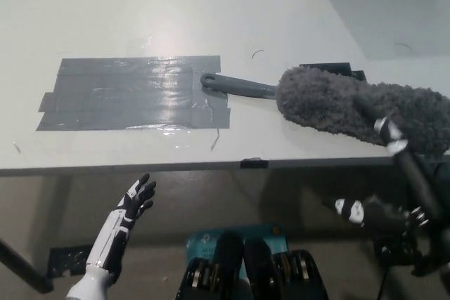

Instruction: A person hands a grey duster to the robot and the robot grabs it with its right hand and places it on the black marked spot infron tof it on the desk

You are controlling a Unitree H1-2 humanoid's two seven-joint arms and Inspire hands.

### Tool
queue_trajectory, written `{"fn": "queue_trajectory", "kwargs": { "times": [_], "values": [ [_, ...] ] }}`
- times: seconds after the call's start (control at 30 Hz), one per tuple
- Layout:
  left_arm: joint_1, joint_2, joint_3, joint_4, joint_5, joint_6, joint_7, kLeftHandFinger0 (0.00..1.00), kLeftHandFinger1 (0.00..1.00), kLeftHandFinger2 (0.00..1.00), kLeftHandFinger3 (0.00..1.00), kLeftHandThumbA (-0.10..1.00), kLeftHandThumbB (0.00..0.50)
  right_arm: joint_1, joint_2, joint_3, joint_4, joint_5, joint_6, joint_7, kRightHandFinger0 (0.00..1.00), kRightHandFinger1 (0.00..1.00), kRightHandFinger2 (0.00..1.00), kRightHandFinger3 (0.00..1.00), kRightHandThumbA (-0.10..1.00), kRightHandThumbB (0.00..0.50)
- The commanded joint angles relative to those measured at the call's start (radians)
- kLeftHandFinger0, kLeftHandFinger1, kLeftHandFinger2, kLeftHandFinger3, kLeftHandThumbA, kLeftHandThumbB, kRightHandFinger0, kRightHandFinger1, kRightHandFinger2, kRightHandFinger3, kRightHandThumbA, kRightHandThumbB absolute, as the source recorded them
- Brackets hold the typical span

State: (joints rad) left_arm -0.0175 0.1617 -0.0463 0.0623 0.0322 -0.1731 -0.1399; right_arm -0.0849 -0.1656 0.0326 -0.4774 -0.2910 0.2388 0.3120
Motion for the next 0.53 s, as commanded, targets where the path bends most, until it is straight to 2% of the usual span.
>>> {"fn": "queue_trajectory", "kwargs": {
  "times": [0.0,0.17,0.3,0.37,0.5],
  "values": [
    [0.029,0.003,-0.006,-0.039,0.003,-0.032,-0.004,1.00,1.00,1.00,1.00,0.98,0.167,0.020,0.030,0.001,0.231,0.054,-0.265,-0.109,1.00,1.00,1.00,1.00,0.95,0.291],
    [0.052,0.002,-0.009,-0.034,-0.001,-0.045,-0.007,1.00,1.00,1.00,1.00,0.97,0.184,0.036,0.039,-0.006,0.391,0.068,-0.340,-0.128,1.00,1.00,1.00,1.00,0.95,0.284],
    [0.085,-0.002,-0.011,-0.046,0.002,-0.039,-0.004,1.00,1.00,1.00,1.00,0.97,0.187,0.054,0.044,-0.009,0.425,0.076,-0.365,-0.131,1.00,1.00,1.00,1.00,0.90,0.229],
    [0.090,-0.002,-0.010,-0.049,-0.001,-0.041,-0.005,1.00,1.00,1.00,1.00,0.97,0.185,0.054,0.045,-0.008,0.431,0.075,-0.375,-0.136,1.00,1.00,1.00,1.00,0.90,0.246],
    [0.095,-0.001,-0.011,-0.049,0.007,-0.044,-0.001,1.00,1.00,1.00,1.00,0.98,0.210,0.059,0.042,-0.004,0.431,0.071,-0.377,-0.138,1.00,1.00,1.00,1.00,0.92,0.238]
  ]
}}
